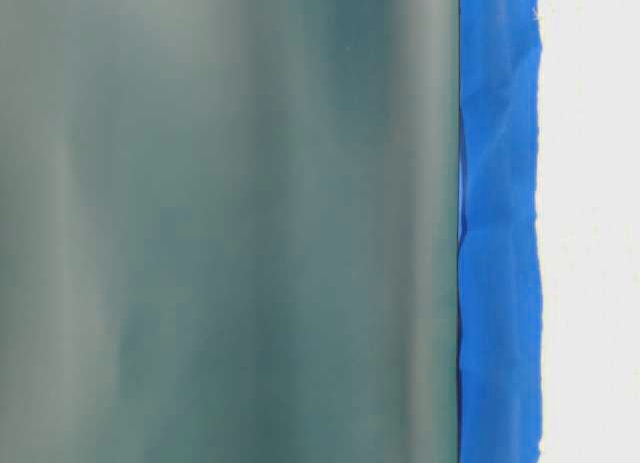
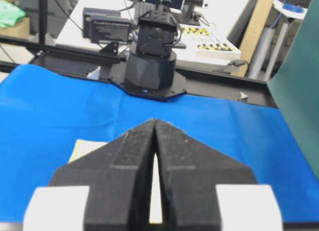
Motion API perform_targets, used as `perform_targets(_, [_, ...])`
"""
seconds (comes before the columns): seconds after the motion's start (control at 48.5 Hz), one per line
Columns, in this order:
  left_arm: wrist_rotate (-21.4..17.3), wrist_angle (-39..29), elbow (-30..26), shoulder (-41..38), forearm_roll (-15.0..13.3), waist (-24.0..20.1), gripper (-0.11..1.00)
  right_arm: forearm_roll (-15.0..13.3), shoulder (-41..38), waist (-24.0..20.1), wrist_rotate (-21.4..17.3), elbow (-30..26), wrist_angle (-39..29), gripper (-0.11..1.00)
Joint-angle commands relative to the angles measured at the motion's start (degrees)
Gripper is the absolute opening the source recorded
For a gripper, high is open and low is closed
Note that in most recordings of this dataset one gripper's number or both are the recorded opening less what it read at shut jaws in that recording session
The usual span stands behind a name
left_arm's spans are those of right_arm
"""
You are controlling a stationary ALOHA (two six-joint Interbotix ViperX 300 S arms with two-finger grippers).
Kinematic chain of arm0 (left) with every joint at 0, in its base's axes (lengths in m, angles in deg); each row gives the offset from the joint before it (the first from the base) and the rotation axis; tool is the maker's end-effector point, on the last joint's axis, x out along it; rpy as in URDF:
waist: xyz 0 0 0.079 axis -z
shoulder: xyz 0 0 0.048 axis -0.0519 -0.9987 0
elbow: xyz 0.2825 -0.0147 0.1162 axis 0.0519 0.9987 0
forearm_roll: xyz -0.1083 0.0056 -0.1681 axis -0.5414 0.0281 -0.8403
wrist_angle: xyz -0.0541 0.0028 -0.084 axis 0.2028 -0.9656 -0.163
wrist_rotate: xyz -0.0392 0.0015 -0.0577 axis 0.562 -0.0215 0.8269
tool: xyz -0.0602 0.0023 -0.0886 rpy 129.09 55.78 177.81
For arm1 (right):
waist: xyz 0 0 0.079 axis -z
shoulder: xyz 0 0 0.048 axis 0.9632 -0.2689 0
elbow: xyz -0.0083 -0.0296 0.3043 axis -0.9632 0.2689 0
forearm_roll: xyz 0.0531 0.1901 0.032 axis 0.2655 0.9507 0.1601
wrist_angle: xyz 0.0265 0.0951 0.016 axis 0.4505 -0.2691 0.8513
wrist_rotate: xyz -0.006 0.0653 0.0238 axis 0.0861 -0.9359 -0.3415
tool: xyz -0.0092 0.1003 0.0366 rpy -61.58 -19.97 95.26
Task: Fold the yellow towel.
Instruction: 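Move both grippers to the towel's far corners and grasp them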
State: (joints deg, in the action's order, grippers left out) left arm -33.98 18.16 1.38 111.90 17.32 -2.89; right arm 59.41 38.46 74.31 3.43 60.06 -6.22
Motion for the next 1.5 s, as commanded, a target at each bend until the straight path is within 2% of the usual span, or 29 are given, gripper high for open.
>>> perform_targets(0.0, [-1.1, -0.3, -1.3, -1.7, -1.9, -1.1, 0.00, 0.3, -1.1, 0.7, -0.2, -1.5, 0.1, 0.00])
perform_targets(0.103, [-1.4, -0.3, -1.3, -3.3, -2.0, -3.9, 0.00, 0.4, -2.9, 3.3, -0.7, -2.5, -4.2, 0.00])
perform_targets(0.227, [-1.6, -0.4, -1.1, -6.6, -2.0, -8.3, 0.00, 0.6, -5.5, 8.4, -2.1, -3.4, -8.7, 0.00])
perform_targets(0.371, [-1.9, -0.5, -1.1, -11.3, -1.9, -13.4, 0.00, 0.6, -9.7, 13.9, -3.7, -3.3, -11.0, 0.00])
perform_targets(0.536, [-3.3, -0.5, -0.9, -17.5, -2.0, -16.3, 0.03, 0.6, -17.3, 18.7, -4.7, -3.8, -11.8, 0.00])
perform_targets(0.597, [-3.3, -0.3, -0.9, -20.0, -2.2, -17.1, 0.15, 0.6, -20.8, 20.3, -5.0, -4.2, -12.0, 0.02])
perform_targets(0.659, [-3.2, 0.1, -0.9, -22.7, -2.4, -18.2, 0.32, 0.6, -24.5, 22.1, -5.1, -4.7, -12.0, 0.14])
perform_targets(0.7, [-3.2, 0.4, -1.0, -24.7, -2.4, -18.9, 0.44, 0.6, -27.8, 23.5, -5.2, -5.2, -12.0, 0.24])
perform_targets(0.803, [-3.2, 1.9, -1.0, -30.1, -2.4, -21.2, 0.75, 0.6, -34.1, 25.7, -5.1, -6.2, -11.8, 0.58])
perform_targets(0.844, [-3.1, 2.6, -0.9, -32.0, -2.4, -21.9, 0.84, 0.6, -36.6, 26.3, -5.1, -6.7, -11.6, 0.69])
perform_targets(0.886, [-3.1, 3.3, -0.7, -33.8, -2.4, -22.5, 0.90, 0.6, -38.8, 26.6, -5.1, -7.2, -11.3, 0.75])
perform_targets(1.05, [-3.1, 7.2, -0.9, -40.9, -2.4, -23.1, 0.85, 0.6, -46.8, 27.6, -5.1, -9.4, -10.0, 0.69])
perform_targets(1.153, [-3.1, 9.1, -0.8, -44.7, -2.4, -23.6, 0.81, 0.6, -50.0, 27.8, -5.1, -10.4, -9.4, 0.70])
perform_targets(1.38, [-3.1, 10.3, -1.2, -51.9, -2.4, -25.8, 0.75, 0.8, -53.2, 28.7, -5.2, -11.2, -8.5, 0.69])
perform_targets(1.483, [-3.1, 10.3, -1.7, -54.0, -2.4, -26.5, 0.68, 1.0, -53.8, 28.8, -5.2, -11.0, -8.5, 0.64])
